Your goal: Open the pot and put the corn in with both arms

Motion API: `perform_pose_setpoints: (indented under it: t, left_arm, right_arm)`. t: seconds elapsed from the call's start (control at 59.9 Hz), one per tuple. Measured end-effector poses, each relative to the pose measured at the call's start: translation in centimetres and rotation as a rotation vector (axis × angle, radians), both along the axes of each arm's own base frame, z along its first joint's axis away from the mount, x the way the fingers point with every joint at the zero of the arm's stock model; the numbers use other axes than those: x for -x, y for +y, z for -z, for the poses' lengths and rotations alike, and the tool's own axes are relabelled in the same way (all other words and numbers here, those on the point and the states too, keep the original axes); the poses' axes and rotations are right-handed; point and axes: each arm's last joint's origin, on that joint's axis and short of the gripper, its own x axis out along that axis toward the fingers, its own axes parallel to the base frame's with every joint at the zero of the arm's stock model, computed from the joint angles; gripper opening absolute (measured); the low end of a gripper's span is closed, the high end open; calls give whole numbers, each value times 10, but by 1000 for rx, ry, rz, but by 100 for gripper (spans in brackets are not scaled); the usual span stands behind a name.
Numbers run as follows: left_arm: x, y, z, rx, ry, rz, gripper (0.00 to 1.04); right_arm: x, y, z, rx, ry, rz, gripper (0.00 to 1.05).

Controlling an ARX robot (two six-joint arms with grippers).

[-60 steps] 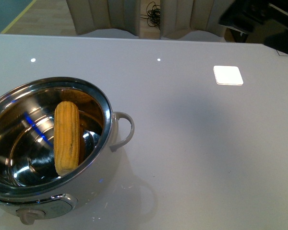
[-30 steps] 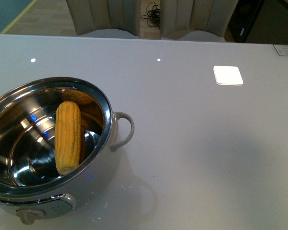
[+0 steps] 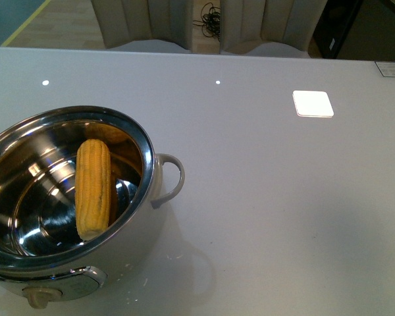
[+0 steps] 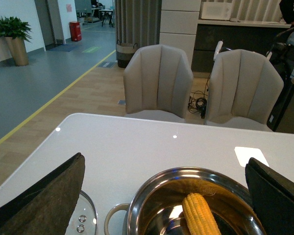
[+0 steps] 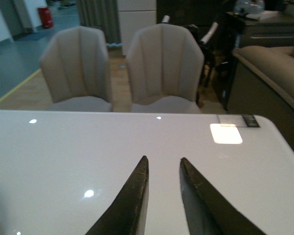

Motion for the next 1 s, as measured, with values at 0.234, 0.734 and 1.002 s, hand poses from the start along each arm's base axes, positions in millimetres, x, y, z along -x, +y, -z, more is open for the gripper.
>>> perform_pose_setpoints:
  t: [0.234, 0.734, 1.002]
  left_arm:
    - [0, 0, 0, 0, 0, 0, 98]
    - [0, 0, 0, 0, 0, 0, 98]
    - [0, 0, 0, 0, 0, 0, 98]
  right_arm:
    - [10, -6, 7, 4, -18, 26, 2]
    - [26, -6, 5, 5, -31, 26, 2]
    - [32, -6, 5, 5, -32, 26, 2]
